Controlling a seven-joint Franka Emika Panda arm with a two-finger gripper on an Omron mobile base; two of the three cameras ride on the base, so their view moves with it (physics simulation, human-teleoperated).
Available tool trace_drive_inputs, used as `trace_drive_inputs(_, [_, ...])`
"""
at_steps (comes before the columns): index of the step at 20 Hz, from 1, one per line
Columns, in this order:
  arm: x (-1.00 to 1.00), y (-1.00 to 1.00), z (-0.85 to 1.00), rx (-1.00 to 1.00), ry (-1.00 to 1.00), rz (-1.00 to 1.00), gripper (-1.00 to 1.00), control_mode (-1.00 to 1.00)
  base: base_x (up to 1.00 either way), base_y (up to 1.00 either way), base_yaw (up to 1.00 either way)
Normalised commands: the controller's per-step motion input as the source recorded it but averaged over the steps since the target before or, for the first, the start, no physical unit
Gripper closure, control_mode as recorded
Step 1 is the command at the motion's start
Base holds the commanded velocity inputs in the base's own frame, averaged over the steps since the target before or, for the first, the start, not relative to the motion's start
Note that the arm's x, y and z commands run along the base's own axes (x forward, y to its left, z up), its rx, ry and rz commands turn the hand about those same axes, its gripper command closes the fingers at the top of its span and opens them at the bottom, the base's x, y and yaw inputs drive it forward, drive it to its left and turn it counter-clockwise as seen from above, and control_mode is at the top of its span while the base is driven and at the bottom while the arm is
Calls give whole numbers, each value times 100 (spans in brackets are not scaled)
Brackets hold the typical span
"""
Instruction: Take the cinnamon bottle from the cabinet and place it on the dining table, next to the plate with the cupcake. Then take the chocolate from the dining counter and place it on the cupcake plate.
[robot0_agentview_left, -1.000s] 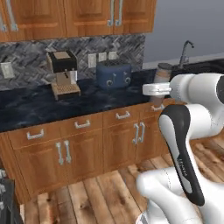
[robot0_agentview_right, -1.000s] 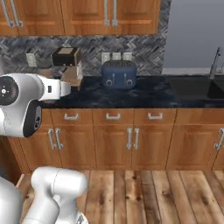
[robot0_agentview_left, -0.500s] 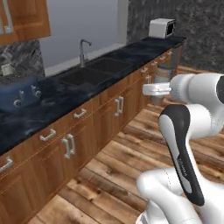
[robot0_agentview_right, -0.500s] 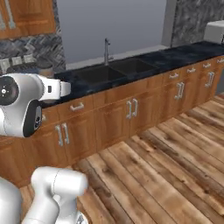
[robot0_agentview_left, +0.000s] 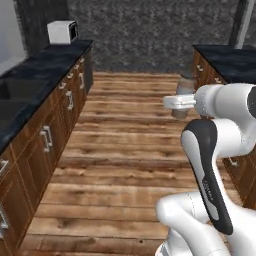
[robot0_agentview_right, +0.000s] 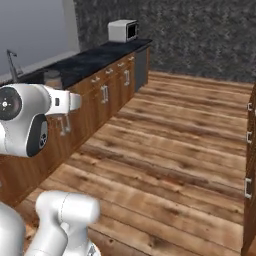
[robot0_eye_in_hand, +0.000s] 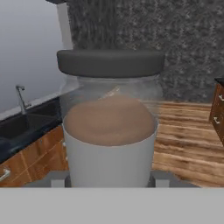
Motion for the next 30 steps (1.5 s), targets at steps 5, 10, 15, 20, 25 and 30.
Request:
trace_drive_inputs(5, [0,0,0,0,0,0,100,100,0,-9,-79])
trace_drive_inputs(10, [0,0,0,0,0,0,100,100,0,-40,-60])
trace_drive_inputs(15, [0,0,0,0,0,0,100,100,9,-81,-47])
trace_drive_inputs(20, [0,0,0,0,0,0,100,100,30,-100,-35])
trace_drive_inputs(25, [0,0,0,0,0,0,100,100,36,-100,-34])
trace_drive_inputs(30, [0,0,0,0,0,0,100,100,52,-100,-23])
